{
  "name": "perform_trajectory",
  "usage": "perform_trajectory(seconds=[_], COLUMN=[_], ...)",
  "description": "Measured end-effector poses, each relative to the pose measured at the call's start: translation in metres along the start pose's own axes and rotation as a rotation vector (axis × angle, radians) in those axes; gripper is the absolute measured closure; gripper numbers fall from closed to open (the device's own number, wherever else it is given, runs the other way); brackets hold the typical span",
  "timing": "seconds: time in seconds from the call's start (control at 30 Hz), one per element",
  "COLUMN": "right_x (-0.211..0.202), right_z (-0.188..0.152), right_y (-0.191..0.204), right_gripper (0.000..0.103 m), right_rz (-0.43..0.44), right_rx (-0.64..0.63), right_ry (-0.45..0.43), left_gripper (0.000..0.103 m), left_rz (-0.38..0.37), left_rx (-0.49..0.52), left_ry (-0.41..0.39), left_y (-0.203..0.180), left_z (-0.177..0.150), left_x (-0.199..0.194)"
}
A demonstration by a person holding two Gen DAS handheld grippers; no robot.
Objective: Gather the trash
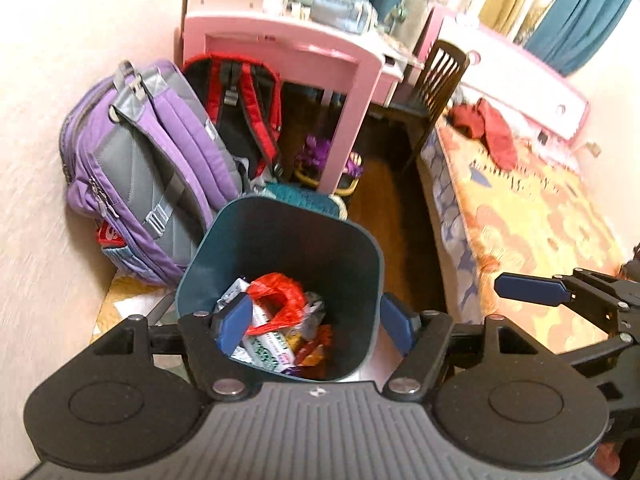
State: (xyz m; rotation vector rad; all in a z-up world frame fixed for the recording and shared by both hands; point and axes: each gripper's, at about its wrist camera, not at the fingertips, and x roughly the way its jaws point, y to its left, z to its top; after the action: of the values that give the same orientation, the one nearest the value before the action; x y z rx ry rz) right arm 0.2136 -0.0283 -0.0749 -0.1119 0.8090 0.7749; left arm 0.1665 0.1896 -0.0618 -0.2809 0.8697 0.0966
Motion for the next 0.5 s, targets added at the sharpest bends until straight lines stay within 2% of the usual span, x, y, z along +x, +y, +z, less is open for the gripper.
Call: perform_trajectory(seconds=[0.17, 0.27, 0.37, 0.5], right_x=[-0.036, -0.057, -0.077, -0.098], right_z=[-0.005, -0.007, -0.012, -0.016], right_y=[-0.007, -0.011, -0.014, -0.017], right_gripper=[0.011, 0.006, 0.001, 0.0], right_rz=[0.039, 0.052, 0.058, 0.058], right_rx=[-0.014, -0.032, -0.043, -0.049], right_ry=[-0.052, -0.084, -0.124, -0.16], left_gripper=[0.029, 0.024, 0.024, 0.022], left_rz=[0.017, 0.039, 0.071, 0.088], left_rx=[-0.035, -0.045, -0.045, -0.047], left_ry=[-0.069, -0.105, -0.137, -0.192], left_y=[-0.019, -0.032, -0.042, -0.055], left_z=[-0.014, -0.023, -0.031, -0.04], left_x=[-0.034, -0.052, -0.066, -0.088])
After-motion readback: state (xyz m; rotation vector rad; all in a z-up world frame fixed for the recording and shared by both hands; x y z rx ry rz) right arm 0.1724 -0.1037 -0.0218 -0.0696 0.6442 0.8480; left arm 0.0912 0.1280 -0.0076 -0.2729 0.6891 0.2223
